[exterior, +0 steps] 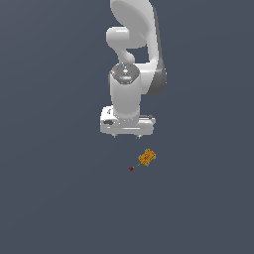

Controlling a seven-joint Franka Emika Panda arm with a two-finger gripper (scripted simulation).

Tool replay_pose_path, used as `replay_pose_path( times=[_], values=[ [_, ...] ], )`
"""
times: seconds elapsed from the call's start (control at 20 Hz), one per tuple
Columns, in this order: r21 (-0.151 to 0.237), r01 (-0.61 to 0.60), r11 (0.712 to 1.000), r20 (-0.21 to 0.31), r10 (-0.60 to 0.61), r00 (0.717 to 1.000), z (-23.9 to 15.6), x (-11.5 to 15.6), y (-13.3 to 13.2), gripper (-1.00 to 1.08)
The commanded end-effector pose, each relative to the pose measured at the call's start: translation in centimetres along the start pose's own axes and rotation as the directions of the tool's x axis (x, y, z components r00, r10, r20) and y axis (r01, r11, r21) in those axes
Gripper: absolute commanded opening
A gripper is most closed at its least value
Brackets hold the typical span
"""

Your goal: Pick up the object and move it to a goal position.

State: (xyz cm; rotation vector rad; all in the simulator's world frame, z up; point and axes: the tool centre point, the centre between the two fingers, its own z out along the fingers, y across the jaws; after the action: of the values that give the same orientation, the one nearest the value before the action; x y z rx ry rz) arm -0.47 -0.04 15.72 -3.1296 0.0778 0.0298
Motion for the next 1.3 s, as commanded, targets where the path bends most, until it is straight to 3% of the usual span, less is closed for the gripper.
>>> replay_pose_path(
  times=[0.0,0.35,0.6,0.9,1.25],
  values=[
    [0.001,-0.027,1.000,0.000,0.027,1.000,0.3,0.2,-0.3,1.00],
    [0.003,-0.147,0.989,-0.002,0.147,0.989,1.7,1.1,-1.5,1.00],
    [0.004,-0.261,0.965,-0.004,0.261,0.965,3.0,2.0,-2.7,1.00],
    [0.004,-0.394,0.919,-0.007,0.394,0.919,4.7,2.9,-4.2,1.00],
    [0.004,-0.537,0.843,-0.012,0.537,0.843,6.7,3.8,-5.9,1.00]
  ],
)
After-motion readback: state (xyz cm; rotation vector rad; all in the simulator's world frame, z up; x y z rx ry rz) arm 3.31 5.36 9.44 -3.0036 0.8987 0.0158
